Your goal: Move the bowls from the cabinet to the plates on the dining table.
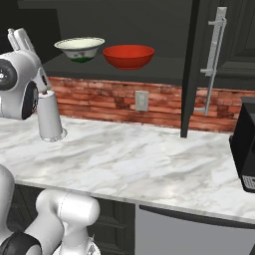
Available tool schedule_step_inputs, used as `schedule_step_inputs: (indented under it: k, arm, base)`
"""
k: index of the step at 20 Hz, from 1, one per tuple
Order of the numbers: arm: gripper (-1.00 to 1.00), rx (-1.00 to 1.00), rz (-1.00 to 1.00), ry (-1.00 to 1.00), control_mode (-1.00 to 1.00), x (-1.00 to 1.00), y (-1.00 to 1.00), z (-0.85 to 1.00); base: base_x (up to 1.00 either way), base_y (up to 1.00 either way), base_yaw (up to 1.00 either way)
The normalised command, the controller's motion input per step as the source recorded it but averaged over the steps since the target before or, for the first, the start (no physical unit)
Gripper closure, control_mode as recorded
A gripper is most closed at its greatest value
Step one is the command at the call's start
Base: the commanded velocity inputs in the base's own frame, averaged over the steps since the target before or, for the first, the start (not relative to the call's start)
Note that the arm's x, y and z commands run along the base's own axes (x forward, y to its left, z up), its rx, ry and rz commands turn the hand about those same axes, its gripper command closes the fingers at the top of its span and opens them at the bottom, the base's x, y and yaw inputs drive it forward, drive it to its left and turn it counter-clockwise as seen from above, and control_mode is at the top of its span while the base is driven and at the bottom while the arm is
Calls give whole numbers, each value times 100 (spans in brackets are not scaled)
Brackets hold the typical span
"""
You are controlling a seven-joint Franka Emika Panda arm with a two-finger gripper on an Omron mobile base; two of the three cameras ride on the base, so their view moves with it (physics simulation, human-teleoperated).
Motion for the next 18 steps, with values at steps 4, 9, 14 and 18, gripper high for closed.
schedule_step_inputs:
  k: [4,9,14,18]
  arm:
    - [-100,12,-6,8,-100,15,-25,0]
    - [-100,10,-3,5,-100,26,-31,-2]
    - [-100,9,0,5,-100,32,-29,-7]
    - [-100,8,0,3,-100,33,-24,-6]
  base:
    - [0,0,0]
    - [0,0,0]
    - [0,0,0]
    - [0,0,0]
